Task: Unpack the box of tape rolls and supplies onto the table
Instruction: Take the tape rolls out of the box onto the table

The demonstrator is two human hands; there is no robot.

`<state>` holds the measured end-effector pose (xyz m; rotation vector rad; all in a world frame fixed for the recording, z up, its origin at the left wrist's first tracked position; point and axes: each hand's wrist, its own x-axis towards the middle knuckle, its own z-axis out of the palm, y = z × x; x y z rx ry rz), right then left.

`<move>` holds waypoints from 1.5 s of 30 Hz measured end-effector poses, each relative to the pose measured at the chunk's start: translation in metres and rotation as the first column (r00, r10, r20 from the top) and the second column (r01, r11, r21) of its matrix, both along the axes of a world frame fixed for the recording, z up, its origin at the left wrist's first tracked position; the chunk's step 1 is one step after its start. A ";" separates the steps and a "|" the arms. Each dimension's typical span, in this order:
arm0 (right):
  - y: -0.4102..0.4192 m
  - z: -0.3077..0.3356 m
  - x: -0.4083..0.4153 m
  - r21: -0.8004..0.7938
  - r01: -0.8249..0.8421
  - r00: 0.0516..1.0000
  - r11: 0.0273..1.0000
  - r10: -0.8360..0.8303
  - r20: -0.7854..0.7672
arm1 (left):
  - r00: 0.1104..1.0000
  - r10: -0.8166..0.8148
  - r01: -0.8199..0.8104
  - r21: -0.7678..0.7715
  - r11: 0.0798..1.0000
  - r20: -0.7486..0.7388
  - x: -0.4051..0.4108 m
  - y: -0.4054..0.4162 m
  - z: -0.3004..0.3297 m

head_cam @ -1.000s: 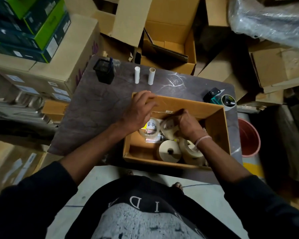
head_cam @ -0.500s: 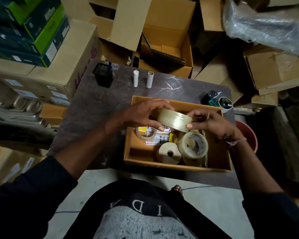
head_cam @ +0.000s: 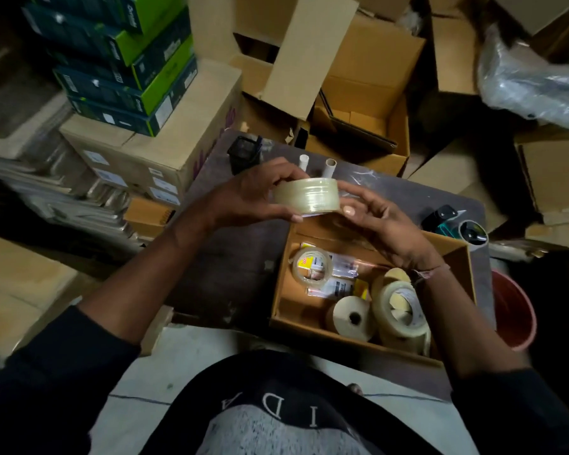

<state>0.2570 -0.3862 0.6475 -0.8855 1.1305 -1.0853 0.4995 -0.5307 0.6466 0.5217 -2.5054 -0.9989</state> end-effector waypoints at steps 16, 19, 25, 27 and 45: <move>-0.024 -0.059 0.036 -0.190 -0.113 0.420 0.975 -0.126 -0.899 | 0.653 0.566 -0.578 -0.151 0.802 0.503 0.039 -0.056 -0.173; -0.024 -0.062 0.038 -0.201 -0.127 0.382 0.971 -0.139 -0.913 | 0.608 0.592 -0.537 -0.275 0.797 0.529 0.034 -0.067 -0.186; -0.023 -0.064 0.034 -0.183 -0.150 0.373 0.971 -0.116 -0.920 | 0.601 0.575 -0.544 -0.243 0.803 0.554 0.024 -0.073 -0.210; -0.023 -0.063 0.035 -0.183 -0.147 0.379 0.972 -0.115 -0.918 | 0.619 0.592 -0.609 -0.161 0.777 0.517 0.022 -0.075 -0.213; 0.047 -0.068 -0.046 0.078 0.097 0.450 0.992 0.026 -0.893 | 0.962 0.161 -0.183 -0.085 0.979 -0.220 -0.094 0.025 -0.075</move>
